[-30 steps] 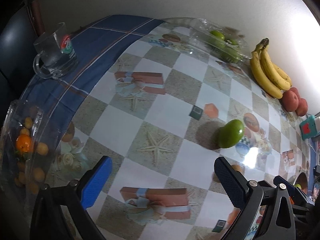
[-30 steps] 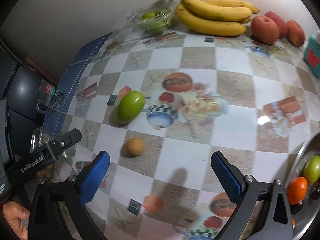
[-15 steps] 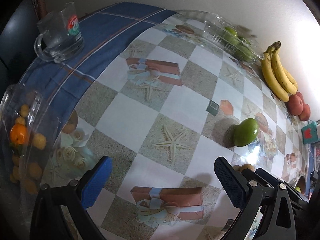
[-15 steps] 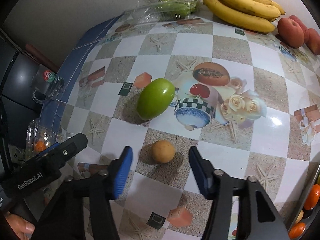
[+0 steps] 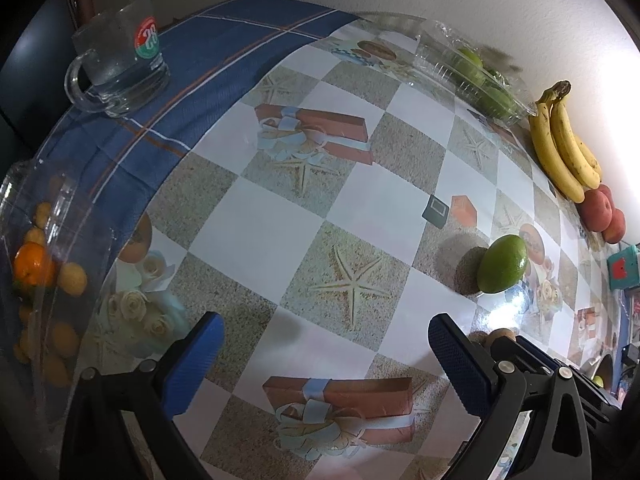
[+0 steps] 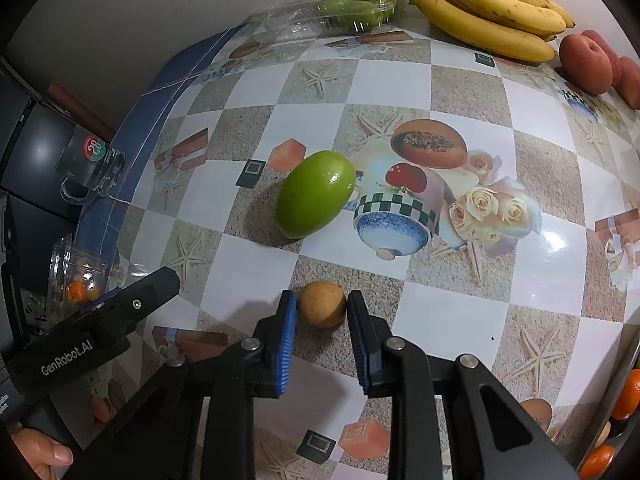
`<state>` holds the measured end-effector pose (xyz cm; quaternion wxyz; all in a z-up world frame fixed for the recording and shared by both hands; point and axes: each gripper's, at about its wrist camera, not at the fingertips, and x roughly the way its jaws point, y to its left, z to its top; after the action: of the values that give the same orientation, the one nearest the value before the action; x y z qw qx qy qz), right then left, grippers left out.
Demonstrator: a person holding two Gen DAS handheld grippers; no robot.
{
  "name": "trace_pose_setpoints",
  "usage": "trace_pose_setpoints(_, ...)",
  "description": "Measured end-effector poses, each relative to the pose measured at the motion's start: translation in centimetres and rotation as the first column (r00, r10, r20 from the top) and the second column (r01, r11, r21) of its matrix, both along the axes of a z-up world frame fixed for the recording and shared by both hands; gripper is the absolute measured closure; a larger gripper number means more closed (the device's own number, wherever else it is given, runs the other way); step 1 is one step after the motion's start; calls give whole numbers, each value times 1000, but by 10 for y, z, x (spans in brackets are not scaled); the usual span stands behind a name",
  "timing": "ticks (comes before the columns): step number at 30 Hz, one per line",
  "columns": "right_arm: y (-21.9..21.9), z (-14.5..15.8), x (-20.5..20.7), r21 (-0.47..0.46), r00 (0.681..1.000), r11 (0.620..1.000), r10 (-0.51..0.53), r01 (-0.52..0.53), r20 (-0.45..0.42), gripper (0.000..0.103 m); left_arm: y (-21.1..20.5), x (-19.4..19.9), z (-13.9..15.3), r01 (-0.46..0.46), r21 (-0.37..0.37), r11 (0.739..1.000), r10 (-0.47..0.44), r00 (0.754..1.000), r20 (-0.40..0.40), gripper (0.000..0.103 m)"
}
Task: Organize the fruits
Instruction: 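Close the right gripper on the tan fruit while the left grasps the green pear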
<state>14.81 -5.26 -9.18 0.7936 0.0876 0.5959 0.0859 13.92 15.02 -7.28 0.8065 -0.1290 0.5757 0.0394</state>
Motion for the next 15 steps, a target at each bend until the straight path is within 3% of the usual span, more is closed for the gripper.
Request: trace_pose_setpoints(15,-42,12,-2,-18,998,998,-67,67,6,76,-43,28,7,109,-8,994,-109,994,34,2)
